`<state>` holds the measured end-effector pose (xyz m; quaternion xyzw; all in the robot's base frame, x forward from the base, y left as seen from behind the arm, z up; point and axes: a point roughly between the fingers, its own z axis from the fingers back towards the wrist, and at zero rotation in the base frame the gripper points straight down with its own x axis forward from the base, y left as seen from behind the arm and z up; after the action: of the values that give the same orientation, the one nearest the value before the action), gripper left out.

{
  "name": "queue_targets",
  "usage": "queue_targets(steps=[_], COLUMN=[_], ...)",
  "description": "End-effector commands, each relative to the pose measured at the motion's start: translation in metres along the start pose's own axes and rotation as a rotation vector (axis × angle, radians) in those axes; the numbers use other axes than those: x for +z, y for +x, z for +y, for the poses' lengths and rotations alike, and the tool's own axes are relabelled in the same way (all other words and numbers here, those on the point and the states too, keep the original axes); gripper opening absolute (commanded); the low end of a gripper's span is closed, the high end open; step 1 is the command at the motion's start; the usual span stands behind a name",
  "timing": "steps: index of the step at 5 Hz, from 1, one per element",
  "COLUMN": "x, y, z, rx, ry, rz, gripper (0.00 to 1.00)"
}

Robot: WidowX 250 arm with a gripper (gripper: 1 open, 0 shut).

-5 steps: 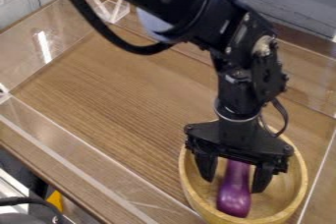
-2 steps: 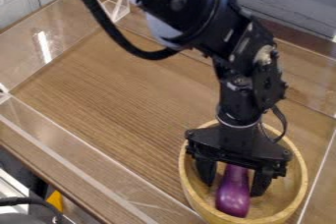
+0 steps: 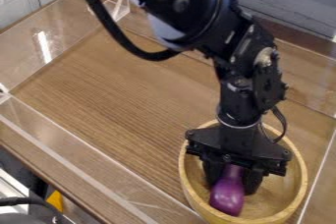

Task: Remove the purple eggplant from inside the brown bowl and put it on the table

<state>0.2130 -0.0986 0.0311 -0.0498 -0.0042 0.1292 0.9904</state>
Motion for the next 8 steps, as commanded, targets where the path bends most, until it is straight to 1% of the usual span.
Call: queue_targets(steps=[1, 5, 8], x=[0.017, 0.033, 0.043], y=[0.01, 0.014, 0.02], z=[-0.004, 0.002, 0.009], rx=[0.002, 0.035, 0.066], ry=[-0.03, -0.03, -0.022], rz=[-0.047, -0.052, -0.064], gripper=[0.0, 0.0, 0.0])
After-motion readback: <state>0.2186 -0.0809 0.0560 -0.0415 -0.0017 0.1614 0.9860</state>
